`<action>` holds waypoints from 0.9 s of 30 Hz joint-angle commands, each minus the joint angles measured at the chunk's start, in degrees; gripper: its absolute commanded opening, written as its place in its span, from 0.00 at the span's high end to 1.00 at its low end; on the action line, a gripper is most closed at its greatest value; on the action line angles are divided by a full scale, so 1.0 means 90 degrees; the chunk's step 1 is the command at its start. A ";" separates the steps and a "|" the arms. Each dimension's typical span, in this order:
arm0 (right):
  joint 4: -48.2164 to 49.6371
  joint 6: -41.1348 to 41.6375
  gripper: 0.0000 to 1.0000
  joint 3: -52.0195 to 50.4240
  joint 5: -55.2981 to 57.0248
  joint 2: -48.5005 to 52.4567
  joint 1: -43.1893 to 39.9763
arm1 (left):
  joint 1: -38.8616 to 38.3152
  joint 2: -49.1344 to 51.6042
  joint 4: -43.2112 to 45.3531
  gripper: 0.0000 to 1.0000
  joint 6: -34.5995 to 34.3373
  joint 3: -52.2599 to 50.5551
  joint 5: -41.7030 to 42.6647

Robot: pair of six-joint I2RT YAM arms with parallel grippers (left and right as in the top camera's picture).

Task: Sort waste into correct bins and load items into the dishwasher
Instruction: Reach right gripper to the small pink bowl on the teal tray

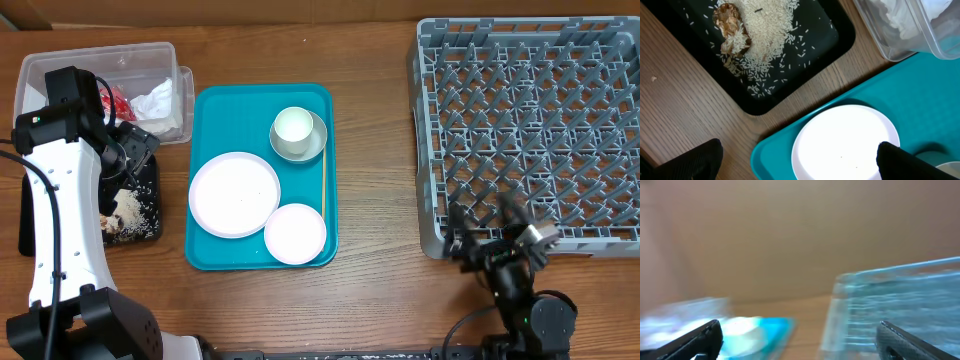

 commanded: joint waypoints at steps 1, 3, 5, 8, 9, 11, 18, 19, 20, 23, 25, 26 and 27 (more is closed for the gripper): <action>0.0114 0.2841 0.00 -0.0063 -0.3677 -0.0053 -0.0007 | 0.0024 -0.0083 0.0007 0.00 -0.0136 -0.0049 0.0029; 0.0381 0.3781 0.00 -0.0063 -0.3711 -0.0053 -0.0007 | 0.0024 -0.0083 0.0007 0.00 -0.0136 -0.0049 0.0029; 0.0600 0.4675 0.00 -0.0063 -0.3398 -0.0053 -0.0005 | 0.0024 -0.0083 0.0005 0.00 -0.0136 -0.0049 0.0029; 0.1540 0.5472 0.00 -0.0061 -0.2907 -0.0053 -0.0005 | 0.0024 -0.0083 0.0007 0.00 -0.0136 -0.0049 0.0029; 0.1926 0.5525 0.00 -0.0058 -0.2863 -0.0053 -0.0005 | 0.0024 -0.0083 0.0005 0.00 -0.0136 -0.0049 0.0029; 0.2550 0.5729 0.00 0.0017 -0.2671 -0.0053 -0.0007 | 0.0024 -0.0083 0.0005 0.00 -0.0136 -0.0049 0.0029; 0.1401 0.4962 0.00 0.1324 -0.2205 0.0296 -0.0007 | 0.0024 -0.0083 0.0005 0.00 -0.0136 -0.0049 0.0029; 0.0971 0.4619 0.01 0.1651 -0.2208 0.0493 -0.0007 | 0.0024 -0.0083 0.0005 0.00 -0.0136 -0.0049 0.0029; 0.0571 0.4328 0.00 0.1965 -0.2208 0.0714 -0.0007 | 0.0024 -0.0083 0.0007 0.00 -0.0136 -0.0049 0.0029; -0.0483 0.3371 0.00 0.3026 -0.2412 0.1649 -0.0005 | 0.0024 -0.0083 0.0005 0.00 -0.0136 -0.0049 0.0029; -0.0964 0.2769 0.00 0.3874 -0.3004 0.2543 -0.0005 | 0.0024 -0.0083 0.0005 0.00 -0.0136 -0.0049 0.0029; -0.1146 0.2589 0.00 0.4216 -0.3266 0.2926 -0.0005 | 0.0024 -0.0083 0.0005 0.00 -0.0136 -0.0049 0.0029; -0.1331 0.2419 0.01 0.4529 -0.3521 0.3264 -0.0005 | 0.0024 -0.0083 0.0005 0.00 -0.0136 -0.0049 0.0029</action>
